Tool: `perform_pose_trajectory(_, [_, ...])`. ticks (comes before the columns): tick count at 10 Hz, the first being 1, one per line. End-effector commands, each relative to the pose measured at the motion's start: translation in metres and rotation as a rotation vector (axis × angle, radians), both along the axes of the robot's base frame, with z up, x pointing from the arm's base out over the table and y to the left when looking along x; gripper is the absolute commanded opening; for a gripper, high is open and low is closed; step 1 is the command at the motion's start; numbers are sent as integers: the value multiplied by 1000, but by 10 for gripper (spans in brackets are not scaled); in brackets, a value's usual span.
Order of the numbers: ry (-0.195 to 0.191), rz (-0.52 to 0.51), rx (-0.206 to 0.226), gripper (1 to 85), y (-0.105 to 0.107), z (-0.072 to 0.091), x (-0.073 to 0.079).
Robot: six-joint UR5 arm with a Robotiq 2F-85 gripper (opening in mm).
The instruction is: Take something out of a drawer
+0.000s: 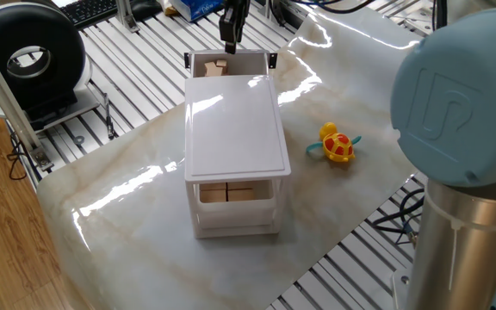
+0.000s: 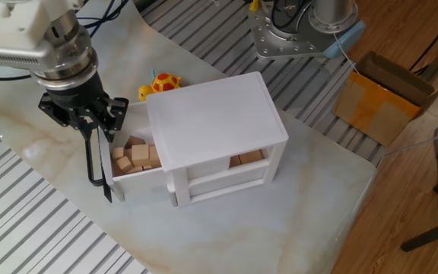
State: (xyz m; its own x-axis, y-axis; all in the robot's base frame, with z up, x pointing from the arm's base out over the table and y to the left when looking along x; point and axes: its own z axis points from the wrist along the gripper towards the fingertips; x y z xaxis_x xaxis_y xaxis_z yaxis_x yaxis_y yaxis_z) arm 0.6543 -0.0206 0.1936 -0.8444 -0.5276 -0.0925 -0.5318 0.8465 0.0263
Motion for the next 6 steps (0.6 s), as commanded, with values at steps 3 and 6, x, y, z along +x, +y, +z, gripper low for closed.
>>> perform_pose_trajectory(3, [-43, 2, 24, 547, 7, 3, 10])
perform_pose_trajectory(6, [-47, 14, 11, 537, 7, -2, 12])
